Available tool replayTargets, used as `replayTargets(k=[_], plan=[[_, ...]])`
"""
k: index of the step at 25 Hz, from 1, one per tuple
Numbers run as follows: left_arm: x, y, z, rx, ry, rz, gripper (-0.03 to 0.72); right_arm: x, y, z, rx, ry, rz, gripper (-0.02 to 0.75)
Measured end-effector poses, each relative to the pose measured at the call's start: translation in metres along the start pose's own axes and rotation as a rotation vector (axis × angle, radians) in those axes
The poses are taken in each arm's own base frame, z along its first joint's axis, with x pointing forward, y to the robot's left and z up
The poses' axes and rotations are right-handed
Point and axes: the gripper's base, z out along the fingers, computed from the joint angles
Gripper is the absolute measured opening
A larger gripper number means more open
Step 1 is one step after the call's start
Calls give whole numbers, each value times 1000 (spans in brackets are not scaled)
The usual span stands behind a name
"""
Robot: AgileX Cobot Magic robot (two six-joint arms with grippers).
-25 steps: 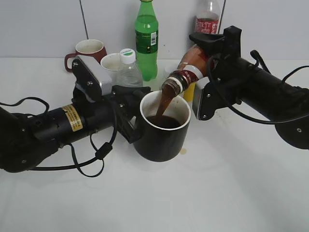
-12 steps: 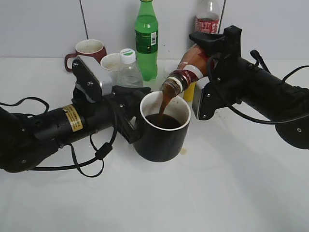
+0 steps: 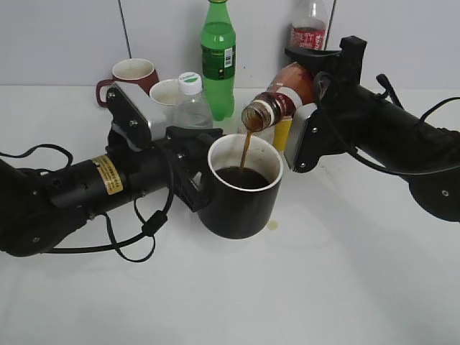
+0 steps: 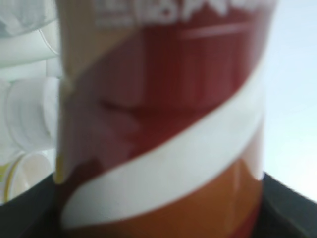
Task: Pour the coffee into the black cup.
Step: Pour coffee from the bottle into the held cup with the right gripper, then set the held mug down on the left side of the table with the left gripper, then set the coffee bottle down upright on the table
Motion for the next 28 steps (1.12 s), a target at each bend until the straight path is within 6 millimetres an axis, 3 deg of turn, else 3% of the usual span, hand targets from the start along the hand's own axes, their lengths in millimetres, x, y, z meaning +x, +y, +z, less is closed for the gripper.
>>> replayTargets(k=[9, 16, 23, 28], plan=[[-6, 4, -1, -45, -14, -12, 48, 1, 0, 0, 6, 15, 287, 504], [-24, 15, -7, -117, -65, -17, 47, 15, -3, -1, 88, 151, 621, 504], [-32, 37, -49, -345, -74, -101, 47, 24, 4, -4, 100, 266, 1039, 504], [-24, 55, -82, -521, -41, -162, 47, 28, 24, -25, 98, 409, 1338, 504]])
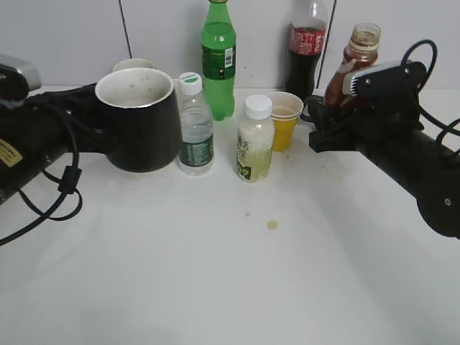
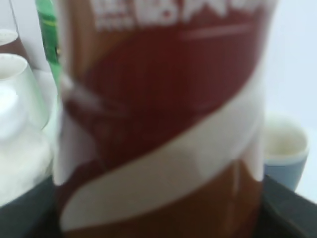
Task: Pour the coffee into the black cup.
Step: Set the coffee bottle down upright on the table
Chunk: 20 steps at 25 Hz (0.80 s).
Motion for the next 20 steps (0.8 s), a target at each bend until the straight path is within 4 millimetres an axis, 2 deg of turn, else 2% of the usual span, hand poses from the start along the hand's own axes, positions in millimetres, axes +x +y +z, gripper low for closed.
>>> replayTargets(k=[3, 8, 14, 20], plan=[[3, 16, -4, -69, 13, -11, 47, 16, -1, -15, 3, 69, 121, 504], [10, 40, -6, -194, 25, -27, 47, 40, -1, -37, 8, 177, 156, 504], [50, 58, -2, -277, 171, -34, 47, 47, -3, -31, 32, 110, 132, 504], [67, 63, 19, -274, 189, -32, 47, 49, -1, -13, 32, 85, 85, 503]])
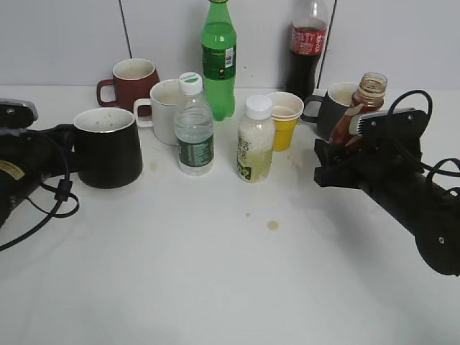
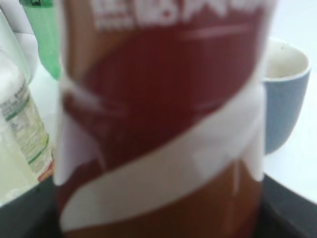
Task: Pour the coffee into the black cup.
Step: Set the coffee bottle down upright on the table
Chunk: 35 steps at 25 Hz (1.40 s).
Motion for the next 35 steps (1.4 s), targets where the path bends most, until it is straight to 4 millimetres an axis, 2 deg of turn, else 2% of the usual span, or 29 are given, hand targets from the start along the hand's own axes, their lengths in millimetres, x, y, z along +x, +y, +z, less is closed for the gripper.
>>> replayTargets(k=[6, 11, 19, 23, 29, 35], plan=[[18, -1, 26, -1, 22, 2, 47, 2, 0, 6, 3, -2, -12, 503], [22, -2, 41, 2, 7, 1, 47, 3, 0, 6, 10, -1, -9, 504], [23, -2, 41, 6, 3, 3, 55, 3, 0, 6, 11, -1, -13, 504], [22, -3, 40, 13, -15, -2, 123, 3, 0, 6, 11, -1, -14, 503], [33, 0, 27, 1, 31, -9, 173, 3, -1, 6, 13, 1, -15, 503], [29, 0, 15, 1, 26, -9, 195, 9, -1, 8, 24, 22, -13, 503]])
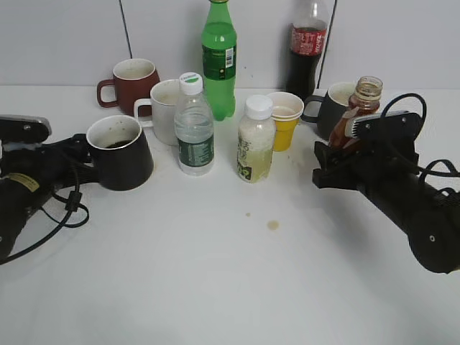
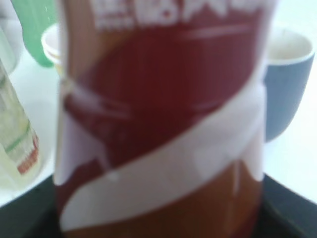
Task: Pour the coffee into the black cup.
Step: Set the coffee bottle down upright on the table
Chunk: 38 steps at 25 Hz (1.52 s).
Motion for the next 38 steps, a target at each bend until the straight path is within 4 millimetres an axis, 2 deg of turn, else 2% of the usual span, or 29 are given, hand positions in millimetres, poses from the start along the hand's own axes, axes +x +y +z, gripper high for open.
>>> replayTargets(k=[7, 13, 19, 24, 27, 32, 38], plan=[[-3, 1, -14, -1, 11, 1, 281, 30, 1, 5, -1, 77, -13, 503], [-1, 1, -25, 0, 32, 3, 293, 34, 3, 12, -14, 44, -19, 508], [-4, 2, -39, 2, 40, 4, 316, 39, 1, 10, 6, 82, -13, 642], [-14, 2, -58, 3, 22, 3, 334, 25, -1, -4, 8, 74, -8, 650], [-27, 2, -67, 6, -5, -1, 335, 15, -3, -18, 3, 120, -2, 645], [-49, -8, -81, 39, 62, -6, 336, 2, -4, -39, -4, 308, 28, 620], [-77, -14, -108, 65, 131, -19, 336, -33, -2, -62, -55, 500, 62, 604]])
